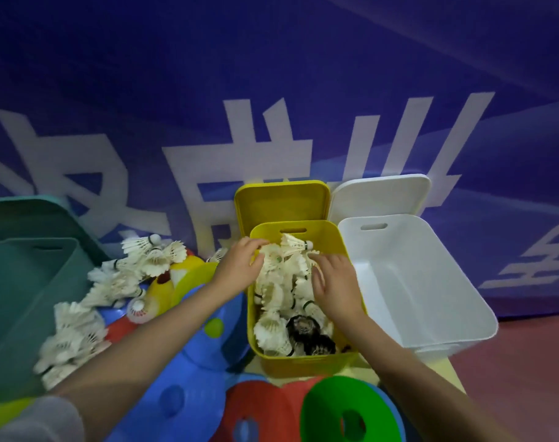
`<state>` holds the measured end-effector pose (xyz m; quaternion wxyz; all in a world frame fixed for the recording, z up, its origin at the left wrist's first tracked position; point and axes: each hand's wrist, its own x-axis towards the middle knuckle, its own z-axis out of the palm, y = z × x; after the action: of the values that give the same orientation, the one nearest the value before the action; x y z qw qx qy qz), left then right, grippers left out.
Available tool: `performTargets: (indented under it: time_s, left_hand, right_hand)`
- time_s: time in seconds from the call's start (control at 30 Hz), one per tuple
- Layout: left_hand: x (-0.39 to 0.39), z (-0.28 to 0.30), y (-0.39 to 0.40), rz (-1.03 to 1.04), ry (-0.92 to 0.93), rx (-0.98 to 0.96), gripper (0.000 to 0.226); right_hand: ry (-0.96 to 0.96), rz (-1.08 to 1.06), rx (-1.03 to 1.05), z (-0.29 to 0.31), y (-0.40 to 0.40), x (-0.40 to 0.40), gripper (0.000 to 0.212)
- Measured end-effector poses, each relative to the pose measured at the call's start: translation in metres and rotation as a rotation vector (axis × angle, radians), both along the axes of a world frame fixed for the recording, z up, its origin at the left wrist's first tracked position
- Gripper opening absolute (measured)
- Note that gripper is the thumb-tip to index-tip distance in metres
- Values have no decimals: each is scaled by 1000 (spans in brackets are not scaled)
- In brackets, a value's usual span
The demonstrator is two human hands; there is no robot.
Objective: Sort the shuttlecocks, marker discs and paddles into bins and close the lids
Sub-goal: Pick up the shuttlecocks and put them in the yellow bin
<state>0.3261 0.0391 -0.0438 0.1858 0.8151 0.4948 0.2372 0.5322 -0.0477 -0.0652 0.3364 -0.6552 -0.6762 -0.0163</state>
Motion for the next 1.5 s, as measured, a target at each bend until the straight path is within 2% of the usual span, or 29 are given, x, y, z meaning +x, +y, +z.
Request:
performTargets:
  time_s: [0.1,0.23,0.33,0.67,0.87,1.03,1.13,1.27,1.4,1.5]
  left_hand:
    - [-43,5,-27,92,-132,-19,28]
    - [-113,-3,-54,172,-152,0,25]
    - [-163,-9,-75,270,-192,-7,25]
    - [-330,-33,-157,563,-157,-92,23]
    - [-402,-70,-194,748,-177,-204,25]
    - [-405,-100,-187,757,-142,-329,52]
    - [-397,-112,-174,765,-127,-385,59]
    - [-389,-125,-157,777,-249,-407,59]
    - [-371,-135,-153,820,-338,-347,66]
    - [-364,-134,-146,868,-315,-296,65]
  right_hand:
    - [302,193,-77,14,-12,-68,34]
    - [401,337,-174,12,-17,-142,30]
    - [490,367,-275,4,-19,-187,25]
    - [445,514,-520,-40,-31,-320,19]
    - [241,499,-579,-65,-21,-376,31]
    - [-71,471,-610,-68,2,-404,36]
    - [-275,530,-682,-73,11,-410,37]
    - [-484,569,-785,-82,20,-410,51]
    - [-725,588,-735,-85,24,-407,60]
    - [-698,635,-744,-87,26,-403,54]
